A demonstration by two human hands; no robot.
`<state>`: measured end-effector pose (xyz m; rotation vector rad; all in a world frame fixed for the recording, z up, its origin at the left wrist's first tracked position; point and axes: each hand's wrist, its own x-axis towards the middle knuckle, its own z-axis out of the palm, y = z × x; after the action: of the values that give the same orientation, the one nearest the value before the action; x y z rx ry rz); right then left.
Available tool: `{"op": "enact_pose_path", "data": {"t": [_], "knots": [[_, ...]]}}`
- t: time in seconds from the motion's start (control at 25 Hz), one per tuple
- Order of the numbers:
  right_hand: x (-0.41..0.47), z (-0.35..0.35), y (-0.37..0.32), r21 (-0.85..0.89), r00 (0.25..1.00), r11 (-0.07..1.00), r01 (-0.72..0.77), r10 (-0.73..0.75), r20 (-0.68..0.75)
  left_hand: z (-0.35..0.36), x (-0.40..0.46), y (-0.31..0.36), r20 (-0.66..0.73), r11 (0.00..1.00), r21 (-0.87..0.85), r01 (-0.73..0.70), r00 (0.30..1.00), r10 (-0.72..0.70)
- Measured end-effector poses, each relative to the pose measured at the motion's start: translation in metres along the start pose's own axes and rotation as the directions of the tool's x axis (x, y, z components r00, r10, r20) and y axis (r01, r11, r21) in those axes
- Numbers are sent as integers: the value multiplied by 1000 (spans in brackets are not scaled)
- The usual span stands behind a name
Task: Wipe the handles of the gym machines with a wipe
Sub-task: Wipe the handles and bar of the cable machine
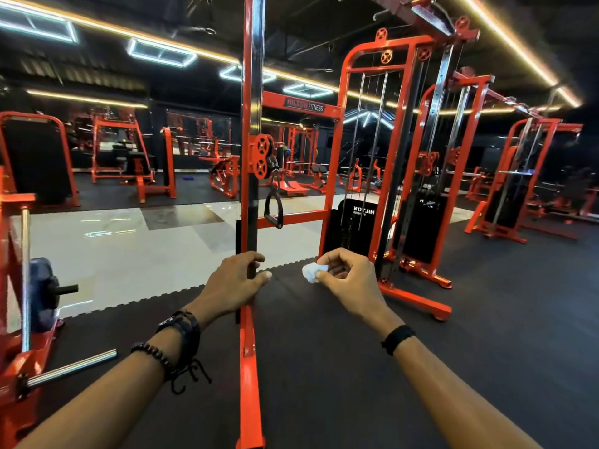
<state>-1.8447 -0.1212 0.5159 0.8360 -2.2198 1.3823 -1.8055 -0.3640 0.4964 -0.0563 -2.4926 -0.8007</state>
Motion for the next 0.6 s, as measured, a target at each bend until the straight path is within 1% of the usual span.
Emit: {"op": "enact_pose_path", "data": {"t": [0.16,0.24,0.32,0.4,0.48,0.6], "knots": [[65,23,43,-40,999,999,20,-19,30,33,69,-26,-47,999,-52,1,999,-3],[97,27,63,-52,999,998,22,-20,36,45,103,-36,-43,996,-89,10,999,-14],[127,33,88,-16,1000,1000,16,-16,-12,59,138,-47,-41,996,-90,9,999,-13],[152,43,117,33,999,999,-29,30,-38,77,169,-61,-42,990,-136,29,998,-35],[167,58,147,46,998,997,-60,61,-22,100,190,-75,-7,985,-165,48,999,-50],[192,76,186,65,997,995,-77,76,12,129,220,-94,12,991,-121,60,998,-59]]}}
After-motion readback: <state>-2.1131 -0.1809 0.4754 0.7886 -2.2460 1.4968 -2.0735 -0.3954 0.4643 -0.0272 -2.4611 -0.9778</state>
